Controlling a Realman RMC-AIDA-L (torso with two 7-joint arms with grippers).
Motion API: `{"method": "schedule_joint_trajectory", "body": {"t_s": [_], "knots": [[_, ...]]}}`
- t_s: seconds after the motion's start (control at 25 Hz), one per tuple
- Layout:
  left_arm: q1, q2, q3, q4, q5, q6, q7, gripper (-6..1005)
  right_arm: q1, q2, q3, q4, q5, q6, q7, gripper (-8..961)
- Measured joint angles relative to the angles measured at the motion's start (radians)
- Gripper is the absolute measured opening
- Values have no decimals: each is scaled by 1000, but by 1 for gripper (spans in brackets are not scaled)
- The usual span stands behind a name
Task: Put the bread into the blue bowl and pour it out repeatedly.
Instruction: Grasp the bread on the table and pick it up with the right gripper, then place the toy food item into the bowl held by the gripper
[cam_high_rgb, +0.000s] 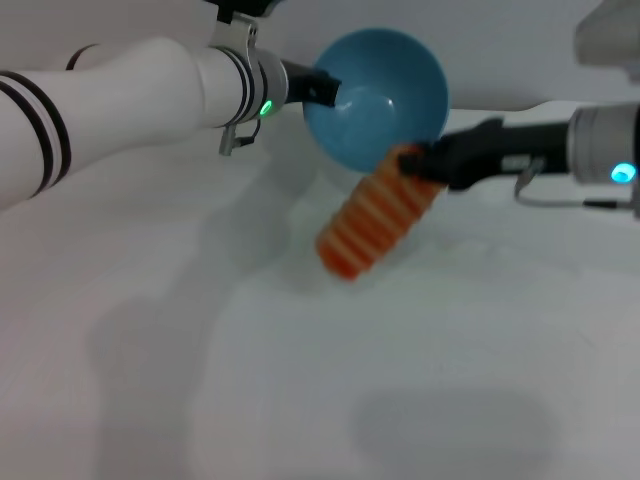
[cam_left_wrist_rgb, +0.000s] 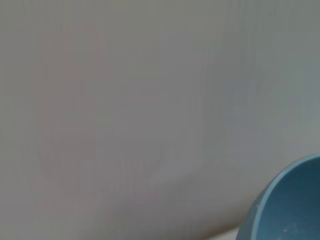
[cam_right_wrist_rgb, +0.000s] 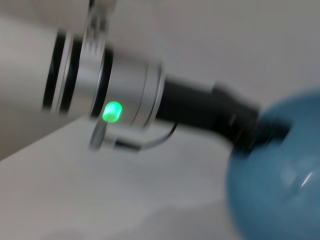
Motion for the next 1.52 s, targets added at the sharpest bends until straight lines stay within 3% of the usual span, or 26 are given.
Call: {"method": "schedule_joint_trajectory", "body": {"t_s": [0.12, 0.28, 0.56, 0.88, 1.12, 1.52], "knots": [[2, 8, 0, -3, 4, 68, 4, -1, -1, -4, 111, -89, -34, -46, 2, 214], [15, 13, 0, 8, 7, 132, 14, 0, 0, -6, 183, -160, -67, -86, 7, 184], [7, 13, 0, 14, 9, 179, 34, 0, -33, 1, 210, -241, -115, -92, 13, 133], [10, 12, -59, 73, 9, 291, 71, 0, -49, 1, 201, -150, -121, -36, 10, 123], [10, 2, -53, 81, 4, 317, 84, -1, -36, 2, 181, -105, -115, 26, -2, 117], [23, -1, -59, 95, 2, 322, 84, -1, 50, 4, 146, 52, -96, 119, -6, 112]]}}
